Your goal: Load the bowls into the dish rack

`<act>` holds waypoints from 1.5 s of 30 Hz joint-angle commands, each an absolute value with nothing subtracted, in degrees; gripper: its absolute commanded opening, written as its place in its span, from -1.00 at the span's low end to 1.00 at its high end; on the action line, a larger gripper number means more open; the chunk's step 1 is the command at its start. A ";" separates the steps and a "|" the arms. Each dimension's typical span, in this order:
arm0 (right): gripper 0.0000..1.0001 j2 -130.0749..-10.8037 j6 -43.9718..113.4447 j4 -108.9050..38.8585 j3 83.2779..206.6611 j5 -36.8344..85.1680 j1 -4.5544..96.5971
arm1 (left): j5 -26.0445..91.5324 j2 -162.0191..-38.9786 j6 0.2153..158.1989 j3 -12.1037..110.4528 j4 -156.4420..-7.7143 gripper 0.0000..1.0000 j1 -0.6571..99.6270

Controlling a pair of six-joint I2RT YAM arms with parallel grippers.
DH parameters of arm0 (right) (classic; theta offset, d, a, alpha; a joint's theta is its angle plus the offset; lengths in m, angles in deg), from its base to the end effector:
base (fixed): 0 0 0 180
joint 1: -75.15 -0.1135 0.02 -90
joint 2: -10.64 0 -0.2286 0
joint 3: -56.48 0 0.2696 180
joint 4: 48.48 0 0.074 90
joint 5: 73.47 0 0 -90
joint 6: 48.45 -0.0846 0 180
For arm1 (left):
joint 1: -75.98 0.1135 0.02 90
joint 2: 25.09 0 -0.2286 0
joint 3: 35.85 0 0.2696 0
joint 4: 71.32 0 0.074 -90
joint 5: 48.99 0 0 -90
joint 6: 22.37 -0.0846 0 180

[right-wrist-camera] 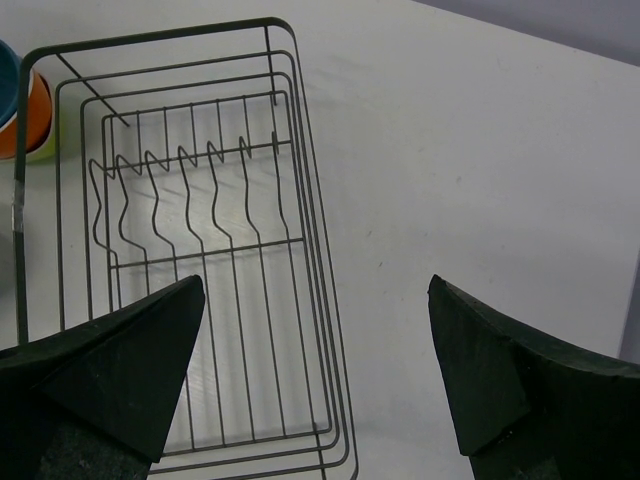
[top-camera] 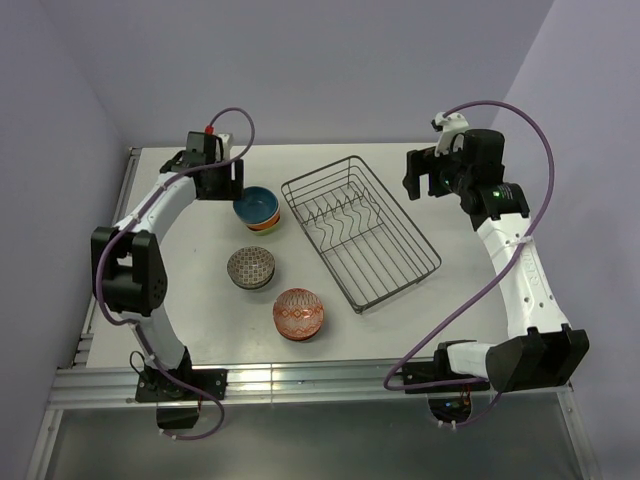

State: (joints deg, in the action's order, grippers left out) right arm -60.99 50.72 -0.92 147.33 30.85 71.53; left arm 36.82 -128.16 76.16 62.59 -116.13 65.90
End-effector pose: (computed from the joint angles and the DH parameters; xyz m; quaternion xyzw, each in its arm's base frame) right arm 0.3378 0.0423 0.3452 -0.1584 0.8396 0.0823 0.5131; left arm 0.4355 -0.0837 0.1941 0.0253 0.9371 -0.0898 0.3363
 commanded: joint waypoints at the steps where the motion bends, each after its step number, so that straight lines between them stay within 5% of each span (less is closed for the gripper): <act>1: 1.00 -61.16 51.75 -2.13 148.96 29.80 70.84 | 37.05 -129.41 77.99 65.86 -115.12 0.48 65.70; 32: 1.00 -63.36 50.87 -2.22 150.02 30.68 69.61 | 34.94 -136.45 81.25 69.02 -118.46 -0.21 65.61; 45: 1.00 -62.04 52.71 -2.31 150.72 33.84 69.00 | 34.33 -135.31 82.04 74.03 -123.46 -1.00 65.61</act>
